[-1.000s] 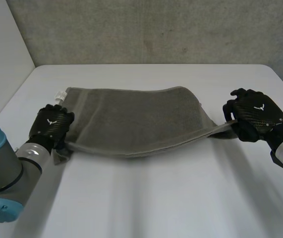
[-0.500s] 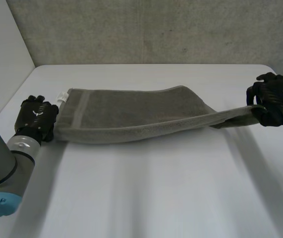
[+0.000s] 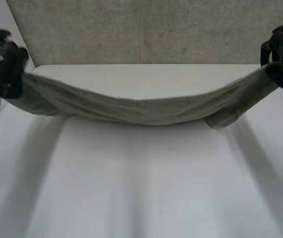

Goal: Fold the towel.

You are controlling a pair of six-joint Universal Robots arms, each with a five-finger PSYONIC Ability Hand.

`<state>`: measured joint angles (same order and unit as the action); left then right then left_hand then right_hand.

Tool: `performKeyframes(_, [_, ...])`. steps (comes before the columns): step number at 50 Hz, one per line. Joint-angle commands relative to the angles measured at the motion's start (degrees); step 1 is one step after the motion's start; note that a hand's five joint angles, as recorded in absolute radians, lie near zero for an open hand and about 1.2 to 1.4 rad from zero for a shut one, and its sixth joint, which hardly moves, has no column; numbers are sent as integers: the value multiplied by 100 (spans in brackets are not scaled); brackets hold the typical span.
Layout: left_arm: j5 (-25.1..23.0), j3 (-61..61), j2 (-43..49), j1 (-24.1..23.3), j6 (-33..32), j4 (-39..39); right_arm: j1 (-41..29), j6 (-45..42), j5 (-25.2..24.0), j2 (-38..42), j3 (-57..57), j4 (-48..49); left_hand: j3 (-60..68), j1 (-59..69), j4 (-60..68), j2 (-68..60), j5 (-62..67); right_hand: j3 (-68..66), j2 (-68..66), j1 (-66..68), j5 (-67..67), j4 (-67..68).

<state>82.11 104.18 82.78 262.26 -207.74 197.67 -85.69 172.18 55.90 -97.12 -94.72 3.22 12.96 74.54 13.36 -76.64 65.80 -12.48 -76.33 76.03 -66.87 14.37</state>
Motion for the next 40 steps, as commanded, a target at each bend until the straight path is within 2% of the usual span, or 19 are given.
performKeyframes(1, [7,-231,-420,71,120,-255,-35,-36,-115,9,788,-998,-296,546,-336,-336,420,248,-367,397,-313,-437])
performKeyframes(7, [7,-222,-323,88,252,-255,-88,-44,-53,194,771,-1016,-296,546,-336,-336,420,248,-367,397,-313,-437])
performKeyframes(10, [-2,-249,37,80,357,-247,-211,-79,0,651,815,-1007,-296,546,-336,-336,420,248,-367,397,-313,-437])
performKeyframes(12, [7,-450,675,27,445,-246,-343,-150,35,923,885,-1016,-296,546,-336,-336,420,248,-367,397,-313,-437])
performKeyframes(15, [16,-635,960,-8,472,-255,-606,-396,263,1407,1149,-1016,-296,546,-336,-336,420,248,-367,397,-313,-437])
performKeyframes(17, [33,-1064,1615,-34,489,-255,-799,-667,648,1966,1551,-1025,-296,546,-336,-336,420,248,-367,397,-313,-437])
performKeyframes(18, [33,-1066,1619,-35,489,-255,-800,-668,650,1969,1553,-1025,-296,546,-336,-336,420,248,-367,397,-313,-437])
performKeyframes(20, [77,-1818,2275,-113,498,-282,-914,-783,843,2242,1852,-1016,-296,546,-336,-336,420,248,-367,397,-313,-437])
performKeyframes(22, [95,-2266,2591,-183,498,-343,-1159,-940,1211,2810,2700,-1016,-296,546,-336,-336,420,248,-367,397,-313,-437])
performKeyframes(23, [95,-2270,2594,-184,498,-343,-1160,-941,1213,2813,2705,-1016,-296,546,-336,-336,420,248,-367,397,-313,-437])
performKeyframes(25, [130,-3302,3085,-289,498,-527,-1326,-880,1475,3320,3867,-1016,-296,546,-336,-336,420,248,-367,397,-313,-437])
performKeyframes(26, [130,-3307,3087,-289,498,-528,-1327,-879,1476,3323,3873,-1016,-296,546,-336,-336,420,248,-367,397,-313,-437])
performKeyframes(27, [182,-3821,3243,-350,498,-606,-1388,-792,1624,3497,4578,-1016,-296,546,-336,-336,420,248,-367,397,-313,-437])
performKeyframes(28, [261,-4270,3306,-438,498,-633,-1389,-791,1626,3499,4585,-1016,-296,546,-336,-336,420,248,-367,397,-313,-437])
performKeyframes(30, [332,-4648,3298,-526,489,-625,-1432,-355,1923,3595,5793,-1016,-296,546,-336,-336,420,248,-367,397,-313,-437])
performKeyframes(32, [367,-4904,3254,-596,454,-624,-1415,-47,1959,3569,6094,-1007,-296,546,-336,-336,420,248,-367,397,-313,-437])
performKeyframes(35, [350,-4986,2948,-580,497,-563,-1397,367,1890,3438,6106,-946,-296,546,-336,-336,420,248,-367,397,-313,-437])
performKeyframes(40, [324,-4643,2638,-474,559,-255,-1406,282,1583,3350,5415,-823,-296,546,-336,-336,420,248,-367,397,-313,-437])
